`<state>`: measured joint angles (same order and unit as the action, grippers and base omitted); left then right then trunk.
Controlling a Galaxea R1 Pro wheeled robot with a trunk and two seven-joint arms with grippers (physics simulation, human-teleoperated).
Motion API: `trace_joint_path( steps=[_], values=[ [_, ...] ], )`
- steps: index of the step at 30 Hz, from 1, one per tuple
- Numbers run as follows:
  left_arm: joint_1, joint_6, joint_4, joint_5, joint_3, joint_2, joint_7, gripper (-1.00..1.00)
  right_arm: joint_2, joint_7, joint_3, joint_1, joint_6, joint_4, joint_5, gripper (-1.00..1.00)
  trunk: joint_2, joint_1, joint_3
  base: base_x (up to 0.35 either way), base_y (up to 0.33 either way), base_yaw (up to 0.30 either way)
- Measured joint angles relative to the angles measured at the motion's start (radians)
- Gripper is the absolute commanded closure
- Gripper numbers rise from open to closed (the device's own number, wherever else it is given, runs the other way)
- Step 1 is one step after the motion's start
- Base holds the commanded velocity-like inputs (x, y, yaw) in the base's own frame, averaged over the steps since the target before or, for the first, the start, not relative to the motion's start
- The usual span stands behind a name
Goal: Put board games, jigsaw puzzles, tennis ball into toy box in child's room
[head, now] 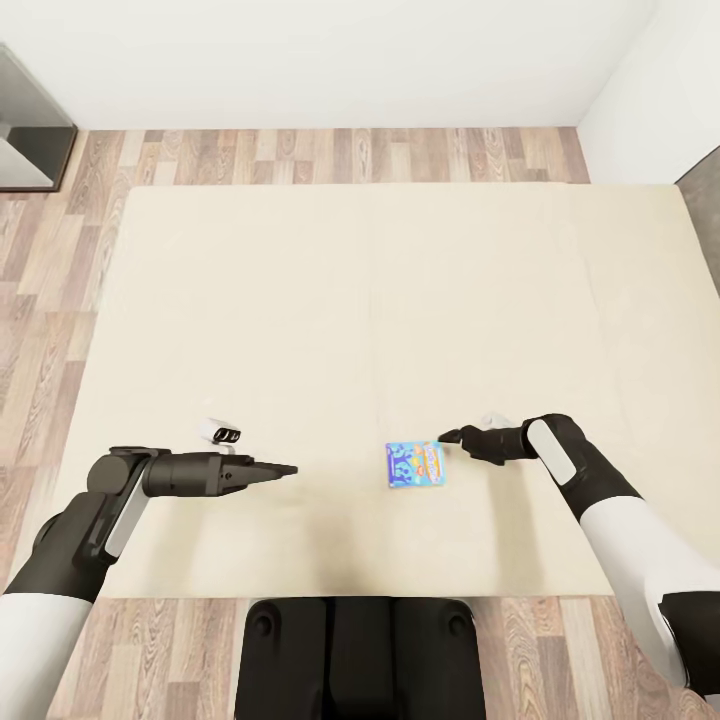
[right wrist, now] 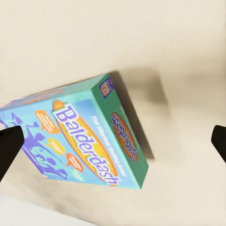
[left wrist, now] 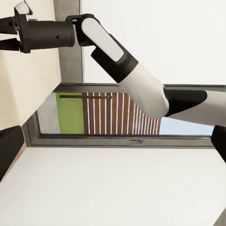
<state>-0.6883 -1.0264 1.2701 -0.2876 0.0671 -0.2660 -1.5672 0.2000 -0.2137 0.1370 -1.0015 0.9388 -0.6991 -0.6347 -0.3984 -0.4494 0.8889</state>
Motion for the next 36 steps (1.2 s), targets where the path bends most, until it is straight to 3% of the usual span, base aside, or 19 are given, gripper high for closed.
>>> trace_joint_path(
  steps=[36],
  values=[
    [0.0,0.0,0.0,0.0,0.0,0.0,0.0,-1.0,0.0,0.0,0.001,0.0,0.0,0.0,0.001,-1.0,0.0,0.0,0.0,0.0,0.064,0.0]
  ],
)
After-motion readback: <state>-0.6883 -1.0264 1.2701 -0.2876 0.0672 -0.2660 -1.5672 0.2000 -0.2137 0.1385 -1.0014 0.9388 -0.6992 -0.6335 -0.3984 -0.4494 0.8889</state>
